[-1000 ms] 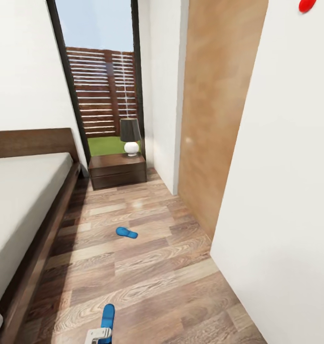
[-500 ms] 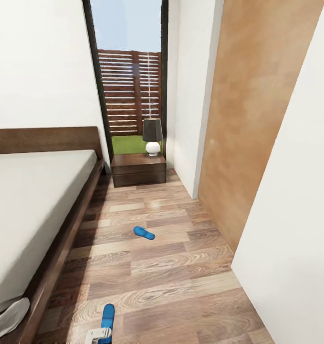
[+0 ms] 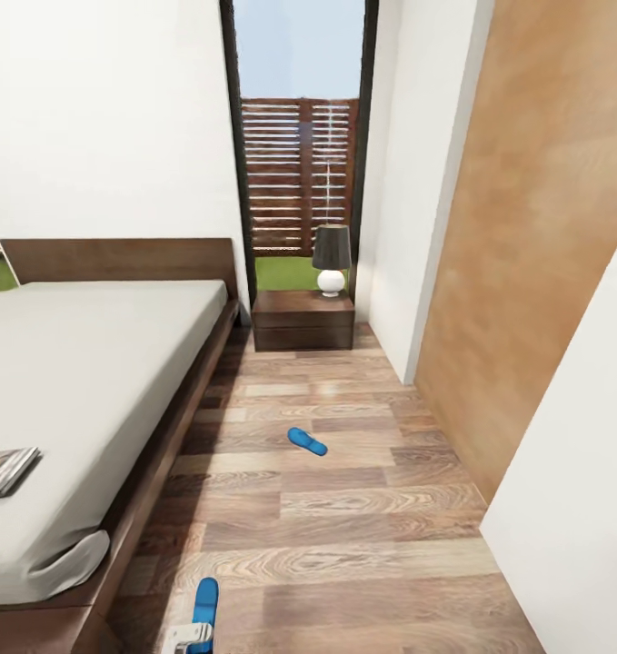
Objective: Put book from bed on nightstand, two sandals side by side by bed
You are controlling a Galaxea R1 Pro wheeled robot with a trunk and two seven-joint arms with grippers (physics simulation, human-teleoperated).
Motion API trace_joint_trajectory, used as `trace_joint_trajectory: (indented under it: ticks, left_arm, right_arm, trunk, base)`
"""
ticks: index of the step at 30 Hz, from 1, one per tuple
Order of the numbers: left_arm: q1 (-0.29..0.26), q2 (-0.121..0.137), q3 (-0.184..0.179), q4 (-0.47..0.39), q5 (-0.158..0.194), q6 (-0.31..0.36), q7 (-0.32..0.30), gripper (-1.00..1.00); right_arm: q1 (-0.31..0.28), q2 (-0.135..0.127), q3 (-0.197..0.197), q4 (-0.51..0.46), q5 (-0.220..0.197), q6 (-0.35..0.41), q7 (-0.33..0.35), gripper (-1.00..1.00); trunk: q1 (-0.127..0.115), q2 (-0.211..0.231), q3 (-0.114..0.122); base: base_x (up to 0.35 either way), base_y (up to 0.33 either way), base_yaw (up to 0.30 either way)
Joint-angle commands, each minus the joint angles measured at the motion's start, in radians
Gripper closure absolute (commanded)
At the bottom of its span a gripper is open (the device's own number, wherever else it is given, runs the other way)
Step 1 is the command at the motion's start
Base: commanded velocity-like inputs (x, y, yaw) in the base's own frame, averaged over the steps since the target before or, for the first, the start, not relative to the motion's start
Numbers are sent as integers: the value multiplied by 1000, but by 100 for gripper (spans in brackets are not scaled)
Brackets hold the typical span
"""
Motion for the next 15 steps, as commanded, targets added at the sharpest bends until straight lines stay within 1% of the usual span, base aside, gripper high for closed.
trace_joint_trajectory:
  ticks: [1, 4, 7, 10, 15]
  left_arm:
    - [-1, 0, 6, 2, -2, -2, -4, 100]
    - [-1, 0, 6, 2, -2, -2, -4, 100]
    - [-1, 0, 6, 2, -2, -2, -4, 100]
    - [-1, 0, 6, 2, -2, -2, -4, 100]
    - [-1, 0, 6, 2, -2, -2, -4, 100]
  right_arm:
    - [0, 0, -3, 0, -9, 7, 6, -100]
    - [0, 0, -3, 0, -9, 7, 6, -100]
    - [0, 0, -3, 0, -9, 7, 6, -100]
    - [0, 0, -3, 0, -9, 7, 6, -100]
    - [0, 0, -3, 0, -9, 7, 6, -100]
  trunk:
    - [0, 0, -1]
    - [0, 0, -1]
    - [0, 0, -1]
    - [0, 0, -1]
    - [0, 0, -1]
  base:
    - [0, 0, 291]
    - [15, 0, 287]
    - [113, 0, 248]
    - [237, 0, 84]
    - [284, 0, 14]
